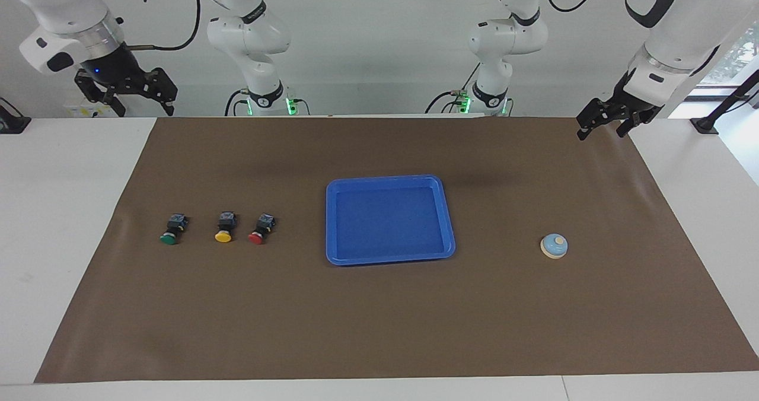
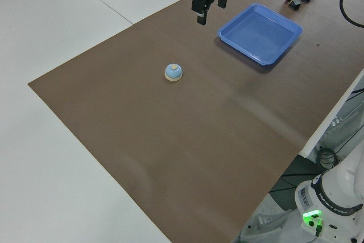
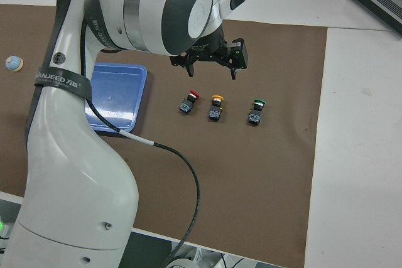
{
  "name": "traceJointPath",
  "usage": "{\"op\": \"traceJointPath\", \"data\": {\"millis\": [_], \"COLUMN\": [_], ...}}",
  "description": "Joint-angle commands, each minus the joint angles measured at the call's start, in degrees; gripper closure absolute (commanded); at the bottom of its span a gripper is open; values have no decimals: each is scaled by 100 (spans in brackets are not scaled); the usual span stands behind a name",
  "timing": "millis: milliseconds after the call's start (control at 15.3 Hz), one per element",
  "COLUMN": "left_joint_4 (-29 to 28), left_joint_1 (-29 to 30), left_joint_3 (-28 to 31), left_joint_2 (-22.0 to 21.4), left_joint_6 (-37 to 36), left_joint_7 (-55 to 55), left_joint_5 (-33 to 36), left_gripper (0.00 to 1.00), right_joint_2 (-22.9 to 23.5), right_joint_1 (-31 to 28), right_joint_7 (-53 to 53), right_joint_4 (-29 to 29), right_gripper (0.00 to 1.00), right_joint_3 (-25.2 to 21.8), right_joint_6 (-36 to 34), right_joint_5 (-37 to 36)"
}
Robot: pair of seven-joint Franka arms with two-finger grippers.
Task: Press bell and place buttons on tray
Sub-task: 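Lower the left gripper onto the white bell and press it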
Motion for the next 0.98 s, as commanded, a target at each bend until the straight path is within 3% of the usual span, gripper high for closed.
{"op": "traceJointPath", "data": {"millis": [0, 196, 262, 524, 916], "left_joint_4": [-29, -100, -631, -917, -1058], "left_joint_1": [-57, -65, -57, 101, 84], "left_joint_3": [10, 1, 1, 1, 10], "left_joint_2": [-70, -88, -210, 174, 1325], "left_joint_6": [-46, 16, 808, 1622, 3029], "left_joint_7": [34, -62, -27, -19, -45], "left_joint_5": [-4, -4, -4, -4, -4], "left_gripper": [0, 0, 98, 100, 100], "right_joint_2": [-138, -138, -138, -138, -138], "right_joint_1": [9, 9, 9, 9, 9], "right_joint_7": [-39, -39, -39, -39, -39], "right_joint_4": [-146, -146, -146, -146, -146], "right_gripper": [0, 0, 0, 0, 0], "right_joint_3": [-15, -23, -15, -15, -15], "right_joint_6": [23, 23, 23, 23, 23], "right_joint_5": [107, 107, 107, 107, 107]}}
